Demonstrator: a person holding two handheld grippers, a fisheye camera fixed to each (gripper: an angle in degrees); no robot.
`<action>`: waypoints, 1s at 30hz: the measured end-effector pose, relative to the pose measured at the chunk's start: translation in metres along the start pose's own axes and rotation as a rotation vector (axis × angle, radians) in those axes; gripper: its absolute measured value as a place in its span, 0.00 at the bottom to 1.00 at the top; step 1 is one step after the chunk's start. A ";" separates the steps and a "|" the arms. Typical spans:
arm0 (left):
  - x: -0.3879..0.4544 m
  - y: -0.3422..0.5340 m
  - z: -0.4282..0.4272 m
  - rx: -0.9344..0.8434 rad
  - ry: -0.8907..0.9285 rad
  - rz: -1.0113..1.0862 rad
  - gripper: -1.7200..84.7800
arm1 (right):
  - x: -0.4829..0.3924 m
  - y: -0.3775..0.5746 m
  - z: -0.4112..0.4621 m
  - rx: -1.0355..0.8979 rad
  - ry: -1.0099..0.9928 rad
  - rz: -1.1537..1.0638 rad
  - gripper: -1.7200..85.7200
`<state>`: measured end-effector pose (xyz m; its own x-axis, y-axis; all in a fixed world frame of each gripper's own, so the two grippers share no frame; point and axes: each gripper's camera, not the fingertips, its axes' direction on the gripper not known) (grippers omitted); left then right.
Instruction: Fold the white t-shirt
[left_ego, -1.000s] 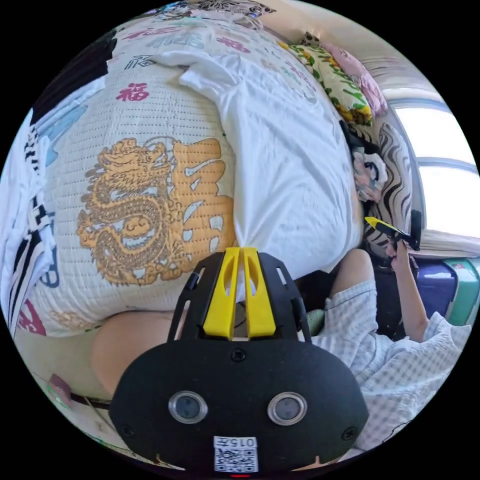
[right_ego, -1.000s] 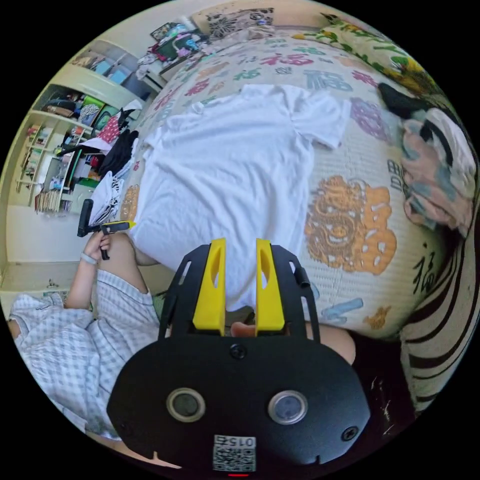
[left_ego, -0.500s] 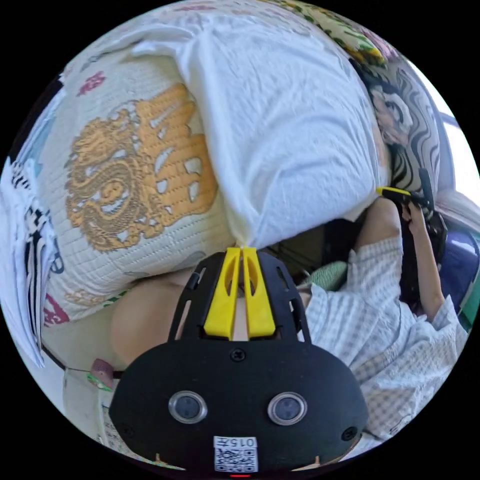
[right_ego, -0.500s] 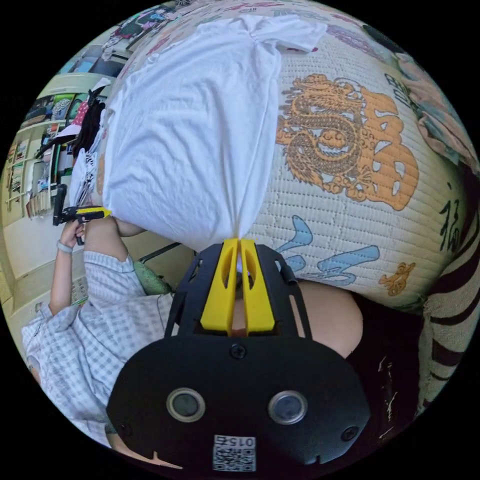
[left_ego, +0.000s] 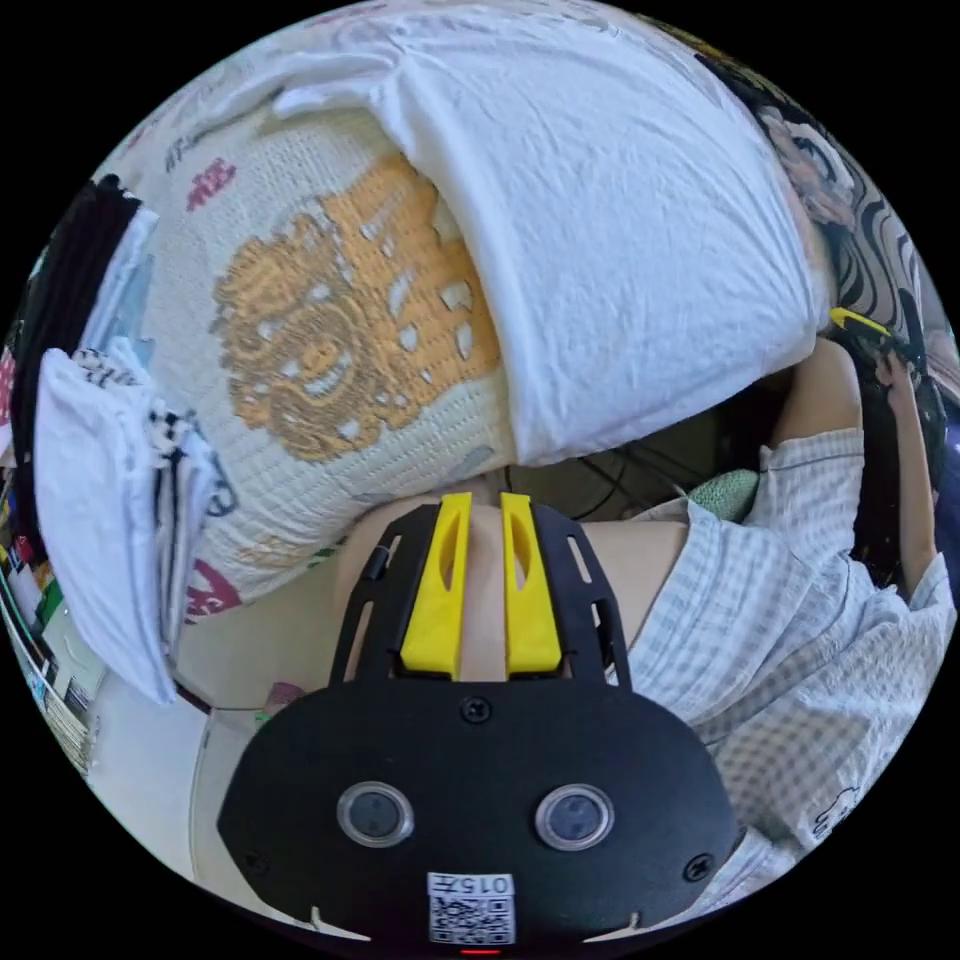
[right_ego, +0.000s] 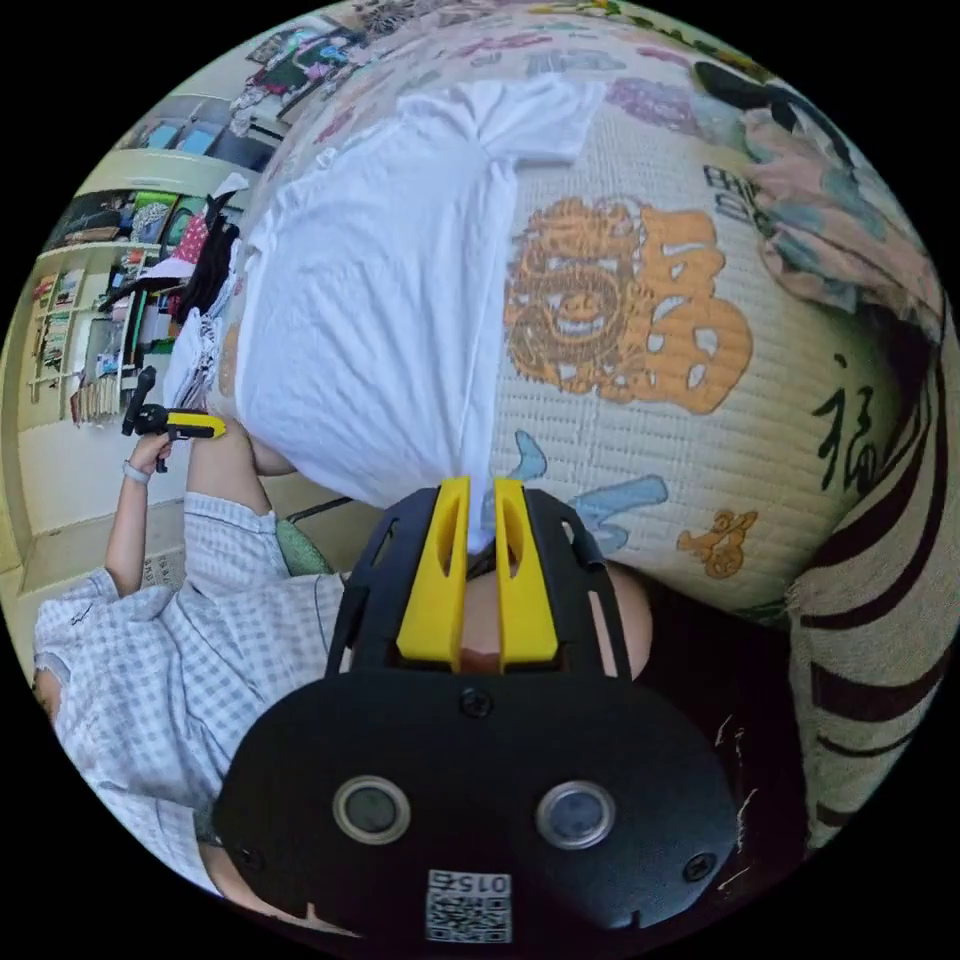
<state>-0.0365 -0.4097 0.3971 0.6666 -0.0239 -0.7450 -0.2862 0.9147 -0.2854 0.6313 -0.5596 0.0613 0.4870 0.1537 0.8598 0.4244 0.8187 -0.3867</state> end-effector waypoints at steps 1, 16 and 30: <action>-0.002 -0.006 -0.010 0.045 0.003 0.007 0.09 | -0.003 -0.013 -0.021 0.073 -0.009 -0.043 0.09; -0.046 -0.382 -0.068 0.216 -0.010 0.207 0.15 | -0.025 -0.369 -0.043 -0.061 0.153 -0.343 0.17; -0.081 -0.438 -0.109 0.252 0.110 0.257 0.02 | -0.003 -0.430 -0.135 -0.097 0.081 -0.305 0.01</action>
<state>-0.0400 -0.8520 0.5166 0.5132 0.1886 -0.8373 -0.2469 0.9668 0.0664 0.5498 -0.9869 0.1802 0.3835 -0.1385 0.9131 0.6292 0.7629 -0.1486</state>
